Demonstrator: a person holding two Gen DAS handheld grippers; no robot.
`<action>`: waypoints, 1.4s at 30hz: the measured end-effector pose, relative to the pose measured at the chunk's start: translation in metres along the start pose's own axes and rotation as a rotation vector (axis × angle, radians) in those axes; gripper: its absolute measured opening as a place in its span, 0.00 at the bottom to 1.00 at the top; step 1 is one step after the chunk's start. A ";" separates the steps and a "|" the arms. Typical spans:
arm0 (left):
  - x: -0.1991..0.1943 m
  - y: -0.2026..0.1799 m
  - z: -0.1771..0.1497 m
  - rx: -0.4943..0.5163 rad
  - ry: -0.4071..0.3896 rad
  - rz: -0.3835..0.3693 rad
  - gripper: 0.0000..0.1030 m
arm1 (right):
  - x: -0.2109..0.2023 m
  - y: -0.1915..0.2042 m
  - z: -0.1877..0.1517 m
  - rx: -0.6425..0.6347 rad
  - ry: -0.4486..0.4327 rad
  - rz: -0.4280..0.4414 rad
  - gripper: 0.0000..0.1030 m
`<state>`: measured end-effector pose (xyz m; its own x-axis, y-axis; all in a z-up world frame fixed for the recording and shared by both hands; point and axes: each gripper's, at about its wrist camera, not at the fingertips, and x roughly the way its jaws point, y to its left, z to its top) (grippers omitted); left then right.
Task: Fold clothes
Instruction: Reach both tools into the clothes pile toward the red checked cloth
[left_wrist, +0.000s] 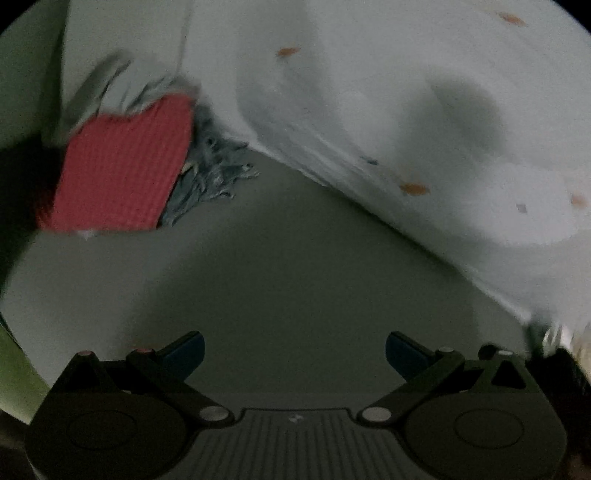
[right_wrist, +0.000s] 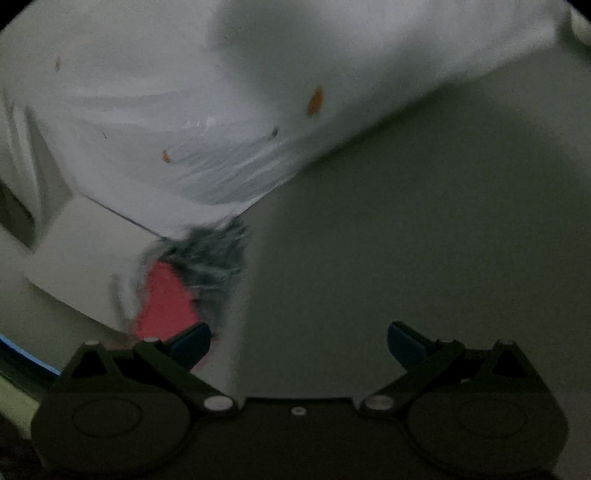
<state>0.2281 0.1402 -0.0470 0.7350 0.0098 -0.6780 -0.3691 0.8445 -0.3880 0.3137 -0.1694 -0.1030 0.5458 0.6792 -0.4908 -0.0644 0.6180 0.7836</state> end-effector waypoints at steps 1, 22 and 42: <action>0.010 0.011 0.010 -0.038 0.008 -0.019 1.00 | 0.013 -0.001 0.001 0.069 0.019 0.032 1.00; 0.179 0.254 0.200 -0.742 -0.006 -0.061 0.99 | 0.371 0.102 0.033 0.568 0.320 0.338 0.71; 0.216 0.259 0.261 -0.785 0.040 -0.028 1.00 | 0.488 0.216 0.046 -0.056 0.349 0.384 0.02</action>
<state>0.4398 0.5012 -0.1308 0.7342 -0.0380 -0.6779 -0.6558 0.2185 -0.7226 0.6050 0.2775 -0.1557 0.1633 0.9468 -0.2773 -0.2552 0.3120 0.9152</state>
